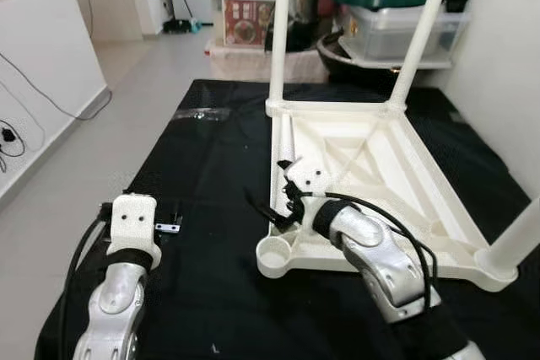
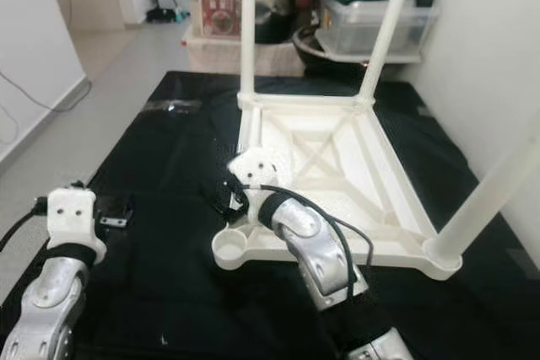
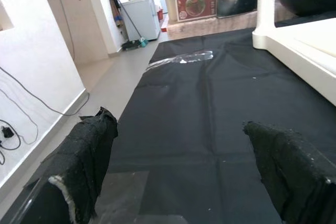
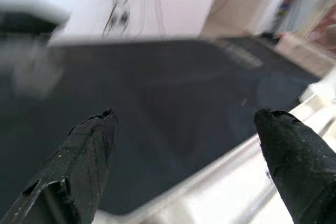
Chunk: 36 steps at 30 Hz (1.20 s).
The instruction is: Building children table
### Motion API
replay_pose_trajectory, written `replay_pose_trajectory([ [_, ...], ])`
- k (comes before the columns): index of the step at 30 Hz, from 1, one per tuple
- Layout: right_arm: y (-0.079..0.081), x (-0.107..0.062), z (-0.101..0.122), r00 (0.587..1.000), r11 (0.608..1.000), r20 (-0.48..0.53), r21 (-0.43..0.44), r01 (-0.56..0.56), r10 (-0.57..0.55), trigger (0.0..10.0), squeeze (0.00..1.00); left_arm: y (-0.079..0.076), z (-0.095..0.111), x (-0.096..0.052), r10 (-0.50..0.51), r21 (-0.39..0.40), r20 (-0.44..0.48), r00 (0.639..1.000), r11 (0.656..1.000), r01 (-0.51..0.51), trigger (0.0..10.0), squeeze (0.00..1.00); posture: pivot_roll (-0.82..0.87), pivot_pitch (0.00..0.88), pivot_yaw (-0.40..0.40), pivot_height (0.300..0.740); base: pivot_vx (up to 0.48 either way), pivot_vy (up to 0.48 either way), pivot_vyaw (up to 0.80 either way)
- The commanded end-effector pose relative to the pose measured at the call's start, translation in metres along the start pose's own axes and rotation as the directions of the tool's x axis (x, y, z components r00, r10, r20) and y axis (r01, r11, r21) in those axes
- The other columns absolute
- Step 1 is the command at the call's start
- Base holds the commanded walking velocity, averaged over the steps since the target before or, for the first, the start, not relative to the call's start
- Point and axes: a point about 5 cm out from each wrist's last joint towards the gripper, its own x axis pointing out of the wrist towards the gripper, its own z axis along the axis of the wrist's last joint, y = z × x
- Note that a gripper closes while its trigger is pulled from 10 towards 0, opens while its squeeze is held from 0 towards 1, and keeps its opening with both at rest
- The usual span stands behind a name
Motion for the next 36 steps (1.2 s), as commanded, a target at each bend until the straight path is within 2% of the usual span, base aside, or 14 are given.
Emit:
replay_pose_trajectory([
  [1,0.005,-0.001,-0.011,0.997,0.997,-0.055,-0.055,-0.053,0.050,10.0,0.00,0.000,-0.005,0.000,0.000,0.016,-0.023,1.000,1.000,0.000,10.0,0.00,0.11,0.000,-0.045,0.740,0.000,0.000,0.00],
  [5,0.002,0.001,-0.019,0.992,0.990,-0.111,-0.125,-0.066,0.053,10.0,0.00,0.001,-0.006,0.001,0.007,0.022,-0.028,1.000,1.000,-0.006,10.0,0.00,0.11,0.000,-0.044,0.740,0.000,0.000,0.00],
  [9,0.005,0.008,-0.020,0.989,0.985,-0.132,-0.147,-0.092,0.072,10.0,0.00,0.000,-0.006,0.002,0.008,0.025,-0.028,1.000,1.000,-0.007,10.0,0.00,0.11,0.000,-0.045,0.740,0.000,0.000,0.00],
  [19,0.002,0.023,-0.034,0.965,0.956,-0.262,-0.273,-0.104,0.030,10.0,0.00,0.002,-0.006,0.003,0.018,0.037,-0.025,1.000,0.999,-0.017,10.0,0.00,0.13,0.000,-0.055,0.740,0.000,0.000,0.00],
  [23,-0.004,0.023,-0.037,0.959,0.941,-0.284,-0.328,-0.087,-0.010,10.0,0.00,0.001,-0.006,0.004,0.017,0.038,-0.024,1.000,0.999,-0.016,10.0,0.00,0.13,0.000,-0.055,0.740,0.000,0.000,0.00],
  [26,-0.007,0.024,-0.038,0.956,0.939,-0.291,-0.337,-0.076,-0.027,10.0,0.00,0.001,-0.006,0.004,0.017,0.037,-0.025,1.000,0.999,-0.016,10.0,0.00,0.13,0.000,-0.054,0.740,0.000,0.000,0.00],
  [36,-0.015,0.022,-0.042,0.945,0.906,-0.328,-0.405,-0.125,-0.016,10.0,0.00,-0.002,-0.006,0.005,0.007,0.040,-0.026,1.000,0.999,-0.006,10.0,0.00,0.12,0.000,-0.050,0.740,0.000,0.000,0.00],
])
